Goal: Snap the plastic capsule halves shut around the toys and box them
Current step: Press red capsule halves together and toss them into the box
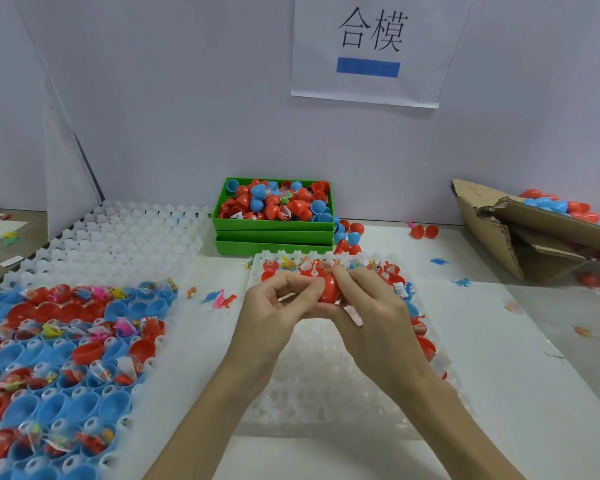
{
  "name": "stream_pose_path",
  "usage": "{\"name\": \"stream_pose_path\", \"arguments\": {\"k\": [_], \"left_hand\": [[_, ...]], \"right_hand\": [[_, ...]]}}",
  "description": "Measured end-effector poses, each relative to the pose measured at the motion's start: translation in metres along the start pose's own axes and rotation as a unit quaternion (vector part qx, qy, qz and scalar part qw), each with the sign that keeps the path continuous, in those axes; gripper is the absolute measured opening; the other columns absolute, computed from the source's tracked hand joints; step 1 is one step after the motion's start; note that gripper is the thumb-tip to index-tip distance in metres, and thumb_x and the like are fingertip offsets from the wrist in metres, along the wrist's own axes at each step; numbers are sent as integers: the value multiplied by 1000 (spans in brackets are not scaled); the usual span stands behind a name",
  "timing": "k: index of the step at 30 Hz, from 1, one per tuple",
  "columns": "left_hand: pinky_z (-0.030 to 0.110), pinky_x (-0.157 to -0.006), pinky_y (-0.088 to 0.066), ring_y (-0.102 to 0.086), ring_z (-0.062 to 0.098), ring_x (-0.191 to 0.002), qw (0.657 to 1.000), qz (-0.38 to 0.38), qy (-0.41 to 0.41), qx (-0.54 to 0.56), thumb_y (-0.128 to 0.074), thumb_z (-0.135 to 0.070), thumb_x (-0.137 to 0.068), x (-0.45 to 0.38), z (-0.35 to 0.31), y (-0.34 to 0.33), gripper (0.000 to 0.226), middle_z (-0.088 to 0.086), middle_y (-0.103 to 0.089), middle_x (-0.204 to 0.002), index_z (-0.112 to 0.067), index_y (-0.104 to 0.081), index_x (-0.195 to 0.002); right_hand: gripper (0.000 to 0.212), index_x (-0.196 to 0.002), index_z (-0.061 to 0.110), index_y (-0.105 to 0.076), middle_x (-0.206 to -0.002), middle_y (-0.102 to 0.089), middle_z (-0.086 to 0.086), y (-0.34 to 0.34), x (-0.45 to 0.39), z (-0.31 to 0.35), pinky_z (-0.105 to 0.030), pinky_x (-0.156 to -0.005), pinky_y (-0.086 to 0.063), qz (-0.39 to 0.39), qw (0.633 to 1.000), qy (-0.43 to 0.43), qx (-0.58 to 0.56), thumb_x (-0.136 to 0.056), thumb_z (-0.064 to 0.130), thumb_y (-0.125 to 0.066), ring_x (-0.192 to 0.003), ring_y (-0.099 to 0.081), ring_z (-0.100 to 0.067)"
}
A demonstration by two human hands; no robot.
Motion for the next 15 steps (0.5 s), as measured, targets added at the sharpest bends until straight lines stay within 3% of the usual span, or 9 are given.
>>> {"name": "stream_pose_path", "arguments": {"k": [2,5,8,10,11,13,15], "left_hand": [[29,-90,-62,-79,25,-90,1000,-3,0,1,-73,-35,-88,0,3,-1,32,10,-80,-96,-8,-77,-104],[27,-80,-63,-79,26,-85,1000,-17,10,-5,-60,-47,-93,-2,7,0,38,5,-79,-97,-16,-75,-110],[29,-67,-63,-77,29,-78,998,-60,17,-3,-52,-48,-100,-7,9,10,42,7,-78,-96,-14,-75,-105],[30,-62,-61,-74,29,-73,996,-84,17,4,-50,-43,-105,-10,11,18,42,10,-77,-92,-10,-76,-98],[30,-60,-60,-73,28,-70,996,-91,19,4,-50,-42,-106,-11,12,20,43,11,-76,-89,-9,-76,-96],[29,-58,-59,-72,26,-67,995,-95,22,-3,-50,-43,-106,-11,14,23,46,11,-76,-85,-8,-76,-92],[28,-56,-58,-71,26,-64,995,-93,24,-12,-50,-44,-106,-11,16,23,48,11,-75,-83,-8,-77,-90]], "right_hand": [[48,-129,-1,-68,-105,-71,-8,-3,1,-2,-19,-87,-53,39,998,-34,-37,-92,29,-64,-90,-62,-13],[50,-142,18,-60,-107,-65,6,-4,-2,-15,-7,-83,-47,74,983,-125,-115,-94,31,-68,-86,-55,2],[47,-144,23,-59,-107,-71,15,6,-14,-52,-10,-81,-53,15,919,-298,-257,-98,29,-68,-97,-66,5],[43,-140,15,-62,-112,-75,7,14,-27,-91,-21,-87,-60,-45,821,-423,-381,-98,25,-68,-102,-73,-6],[44,-140,9,-59,-119,-74,-2,17,-37,-111,-24,-86,-61,-78,750,-467,-462,-99,20,-67,-106,-74,-12],[44,-143,-2,-52,-133,-66,-17,29,-63,-151,-27,-83,-61,-160,609,-495,-599,-102,10,-61,-115,-70,-22],[45,-148,-8,-42,-149,-51,-25,43,-87,-183,-30,-102,-55,-250,504,-488,-668,-107,9,-52,-132,-58,-30]]}}
Point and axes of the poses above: each hand's wrist, its own x-axis away from the middle knuckle, its own y-axis out of the back of the hand, z = x × y, the point moved 6 cm from there along -x, towards the middle knuckle
